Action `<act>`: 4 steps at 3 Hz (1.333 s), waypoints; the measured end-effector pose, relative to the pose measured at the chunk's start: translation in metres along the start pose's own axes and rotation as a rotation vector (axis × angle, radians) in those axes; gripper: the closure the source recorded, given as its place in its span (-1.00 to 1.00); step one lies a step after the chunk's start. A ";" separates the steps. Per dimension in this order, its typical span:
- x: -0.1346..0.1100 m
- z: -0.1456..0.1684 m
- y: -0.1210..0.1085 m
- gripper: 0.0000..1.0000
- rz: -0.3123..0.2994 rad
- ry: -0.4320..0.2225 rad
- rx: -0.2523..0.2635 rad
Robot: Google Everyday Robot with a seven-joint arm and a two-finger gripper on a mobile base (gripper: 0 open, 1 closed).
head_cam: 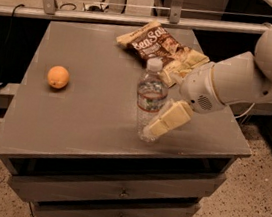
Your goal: Knock water bottle over
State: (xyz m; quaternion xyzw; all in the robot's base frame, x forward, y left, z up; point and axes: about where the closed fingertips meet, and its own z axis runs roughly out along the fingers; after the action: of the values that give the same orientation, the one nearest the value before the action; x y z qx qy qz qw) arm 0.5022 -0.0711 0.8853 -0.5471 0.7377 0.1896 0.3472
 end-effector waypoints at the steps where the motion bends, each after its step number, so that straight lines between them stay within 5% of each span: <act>1: -0.015 0.016 -0.009 -1.00 0.059 0.008 0.021; 4: -0.009 0.040 -0.050 -1.00 0.163 0.066 0.091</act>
Offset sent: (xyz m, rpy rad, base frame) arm 0.0639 0.0433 -0.0167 -0.0075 0.0942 -0.1758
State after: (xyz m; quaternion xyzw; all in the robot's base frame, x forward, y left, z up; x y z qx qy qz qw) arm 0.5626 -0.0551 0.8694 -0.4750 0.7987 0.1652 0.3305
